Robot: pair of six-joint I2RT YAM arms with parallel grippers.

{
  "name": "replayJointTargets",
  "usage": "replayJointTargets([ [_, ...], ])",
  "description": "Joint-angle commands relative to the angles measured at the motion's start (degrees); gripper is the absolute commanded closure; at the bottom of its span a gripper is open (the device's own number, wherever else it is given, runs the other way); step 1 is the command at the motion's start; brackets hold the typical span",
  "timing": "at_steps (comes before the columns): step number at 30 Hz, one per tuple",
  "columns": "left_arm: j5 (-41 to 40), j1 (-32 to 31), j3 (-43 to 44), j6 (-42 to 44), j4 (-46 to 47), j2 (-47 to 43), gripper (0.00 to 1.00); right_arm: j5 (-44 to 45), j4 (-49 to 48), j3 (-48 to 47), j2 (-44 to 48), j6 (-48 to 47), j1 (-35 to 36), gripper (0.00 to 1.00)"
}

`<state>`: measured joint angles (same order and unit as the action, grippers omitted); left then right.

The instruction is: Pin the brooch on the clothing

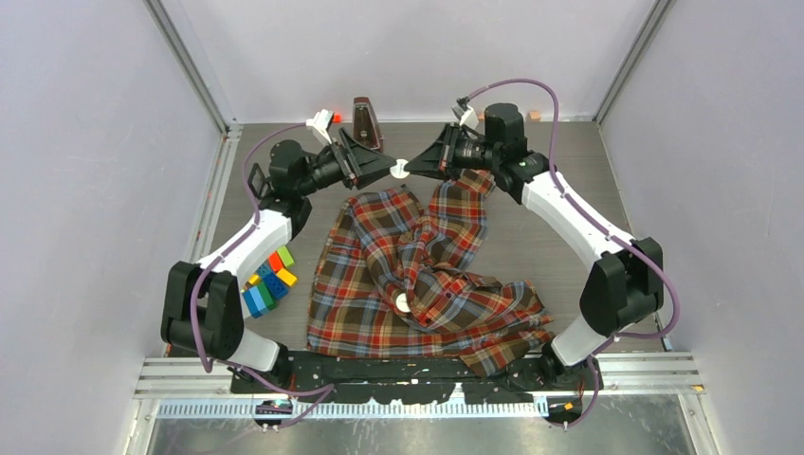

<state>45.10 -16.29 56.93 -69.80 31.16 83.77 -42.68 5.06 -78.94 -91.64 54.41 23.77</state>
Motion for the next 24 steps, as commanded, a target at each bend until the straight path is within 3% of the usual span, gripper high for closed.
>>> replayJointTargets([
  [1, 9.1, 1.3, 3.9, 4.0, -3.4, -1.2, 0.3, -7.8, 10.0, -6.8, 0.0, -8.4, -0.6, 0.99],
  [4, 15.4, 1.2, 6.3, 7.2, -8.7, -0.6, 0.32, -11.9, 16.0, -8.8, -0.6, -11.1, -0.7, 0.99],
  [11, 21.4, 0.2, 7.5, 7.1, -10.7, -0.2, 0.51, -17.0, 16.9, -11.0, -1.8, -11.3, -0.7, 0.99],
  [15, 21.6, -0.7, 7.1, 6.7, -10.7, 0.0, 0.68, -18.3, 17.0, -11.5, -2.3, -11.3, -0.7, 0.99],
  [20, 21.5, -1.0, 6.9, 6.6, -10.6, -0.1, 0.97, -18.1, 17.1, -11.3, -2.1, -11.5, -0.7, 0.99],
  [22, 20.9, -1.0, 6.4, 6.5, -10.2, -0.3, 1.0, -17.5, 17.1, -10.9, -1.8, -11.4, -0.7, 0.98],
  [24, 20.0, -1.1, 5.7, 6.3, -9.3, -0.6, 1.0, -16.7, 16.6, -10.3, -1.1, -11.1, -0.7, 0.89],
])
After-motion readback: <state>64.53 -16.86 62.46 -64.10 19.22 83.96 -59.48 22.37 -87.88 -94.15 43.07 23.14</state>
